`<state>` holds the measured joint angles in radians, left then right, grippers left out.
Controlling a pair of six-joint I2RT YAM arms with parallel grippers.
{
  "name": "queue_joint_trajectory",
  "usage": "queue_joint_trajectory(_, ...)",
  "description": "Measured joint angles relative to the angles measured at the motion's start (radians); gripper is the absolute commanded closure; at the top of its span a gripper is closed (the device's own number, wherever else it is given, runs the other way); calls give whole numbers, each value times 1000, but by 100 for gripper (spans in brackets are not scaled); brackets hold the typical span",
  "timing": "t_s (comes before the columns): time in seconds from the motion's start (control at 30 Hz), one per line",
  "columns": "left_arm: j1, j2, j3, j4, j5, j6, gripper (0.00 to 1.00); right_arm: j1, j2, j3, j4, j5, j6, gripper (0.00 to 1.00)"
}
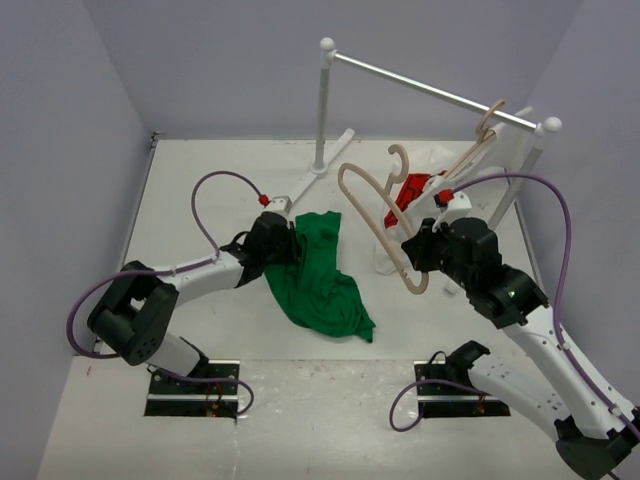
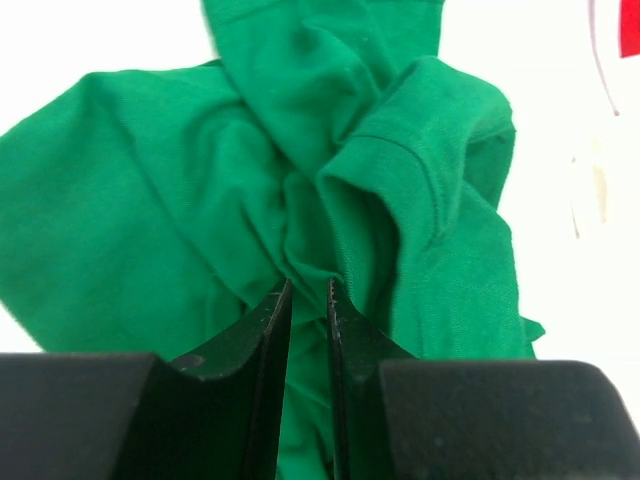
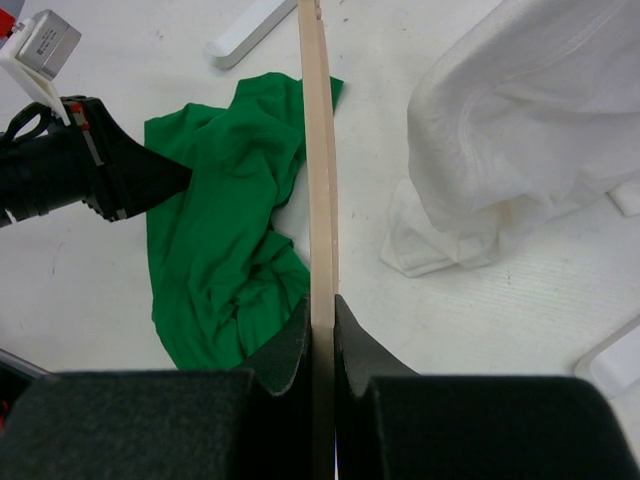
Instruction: Place the t-shirt on the hanger
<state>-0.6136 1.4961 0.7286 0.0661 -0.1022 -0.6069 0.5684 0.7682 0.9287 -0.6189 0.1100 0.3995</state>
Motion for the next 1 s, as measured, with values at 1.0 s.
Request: queue_joint_trajectory(1.0, 52, 26, 40, 73, 74, -10, 82, 0, 30, -3, 7, -23, -1, 100)
